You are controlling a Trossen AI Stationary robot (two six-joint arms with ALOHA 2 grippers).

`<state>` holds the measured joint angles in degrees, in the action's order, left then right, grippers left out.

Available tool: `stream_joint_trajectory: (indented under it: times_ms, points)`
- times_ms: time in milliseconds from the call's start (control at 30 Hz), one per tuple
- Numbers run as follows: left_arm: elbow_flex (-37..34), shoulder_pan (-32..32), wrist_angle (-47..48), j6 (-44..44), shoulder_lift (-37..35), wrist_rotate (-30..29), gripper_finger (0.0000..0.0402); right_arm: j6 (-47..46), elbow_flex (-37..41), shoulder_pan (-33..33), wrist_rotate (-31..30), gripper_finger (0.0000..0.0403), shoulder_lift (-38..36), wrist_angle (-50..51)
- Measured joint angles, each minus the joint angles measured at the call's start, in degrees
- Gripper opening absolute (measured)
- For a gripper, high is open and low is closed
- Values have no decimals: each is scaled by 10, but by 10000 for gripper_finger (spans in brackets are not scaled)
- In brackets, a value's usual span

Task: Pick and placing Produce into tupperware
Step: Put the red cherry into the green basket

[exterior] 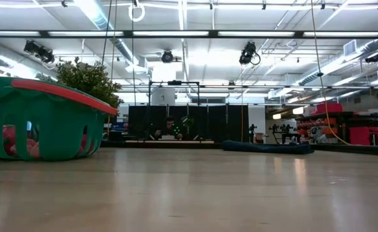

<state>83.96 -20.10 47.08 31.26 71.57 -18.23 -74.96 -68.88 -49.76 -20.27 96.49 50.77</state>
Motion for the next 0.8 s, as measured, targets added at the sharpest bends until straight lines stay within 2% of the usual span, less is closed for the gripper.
stream_joint_trajectory:
  times_ms: [67, 267, 567, 700, 800]
  points:
    - [0, 0, 4, -9, 0, 0, 192, -7, 0, -7, 48, 40, 0, -10]
    - [0, 0, 37, -9, 0, 0, 188, -22, 0, -33, 129, 96, 0, -9]
    - [0, 0, 65, -5, 0, 0, 181, -116, 27, -78, 107, 171, 3, -12]
    - [0, 0, 64, -5, 1, 0, 182, -173, 67, -91, 104, 185, 3, -21]
    - [0, 0, 65, -5, 5, 0, 182, -184, 97, -98, 104, 189, 3, -82]
